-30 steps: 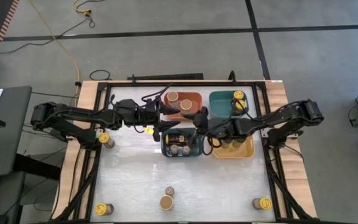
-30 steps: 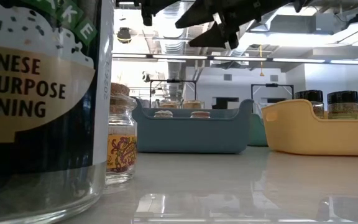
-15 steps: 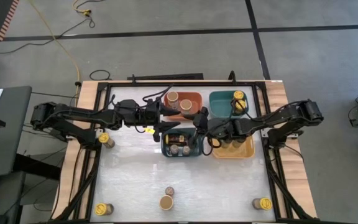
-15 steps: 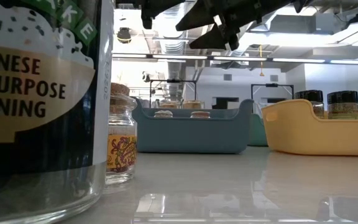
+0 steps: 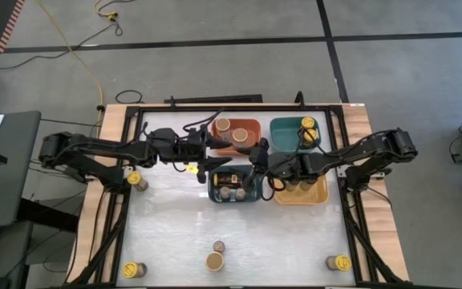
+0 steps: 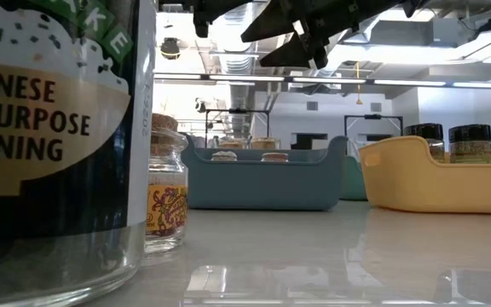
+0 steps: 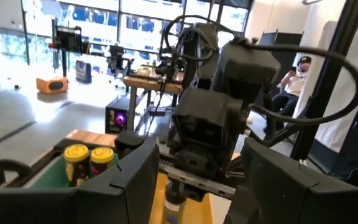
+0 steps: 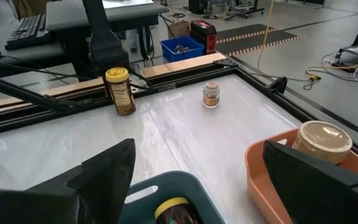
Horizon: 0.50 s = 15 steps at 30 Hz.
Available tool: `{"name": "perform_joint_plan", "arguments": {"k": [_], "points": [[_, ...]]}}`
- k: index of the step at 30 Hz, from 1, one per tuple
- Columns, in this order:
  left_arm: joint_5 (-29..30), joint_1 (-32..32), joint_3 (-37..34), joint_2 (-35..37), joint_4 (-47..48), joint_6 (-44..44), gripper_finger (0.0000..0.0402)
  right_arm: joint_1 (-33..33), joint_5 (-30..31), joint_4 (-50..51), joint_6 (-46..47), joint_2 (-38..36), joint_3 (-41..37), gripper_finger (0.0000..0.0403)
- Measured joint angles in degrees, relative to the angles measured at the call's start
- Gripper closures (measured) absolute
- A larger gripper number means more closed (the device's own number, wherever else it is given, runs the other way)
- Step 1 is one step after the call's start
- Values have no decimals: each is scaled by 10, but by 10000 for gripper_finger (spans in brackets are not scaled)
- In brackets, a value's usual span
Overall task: Sort spices by type
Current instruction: Put the yellow spice bottle into the green bin
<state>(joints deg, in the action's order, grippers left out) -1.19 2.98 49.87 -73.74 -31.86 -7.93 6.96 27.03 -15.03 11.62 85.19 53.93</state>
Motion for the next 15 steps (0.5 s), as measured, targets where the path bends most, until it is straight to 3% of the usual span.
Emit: {"name": "perform_joint_plan", "arguments": {"k": [7,15], "points": [[0,0,0,59,25,30,185,0,0,0,0,0,0,24],[40,0,0,195,275,48,184,0,0,0,0,0,0,24]]}}
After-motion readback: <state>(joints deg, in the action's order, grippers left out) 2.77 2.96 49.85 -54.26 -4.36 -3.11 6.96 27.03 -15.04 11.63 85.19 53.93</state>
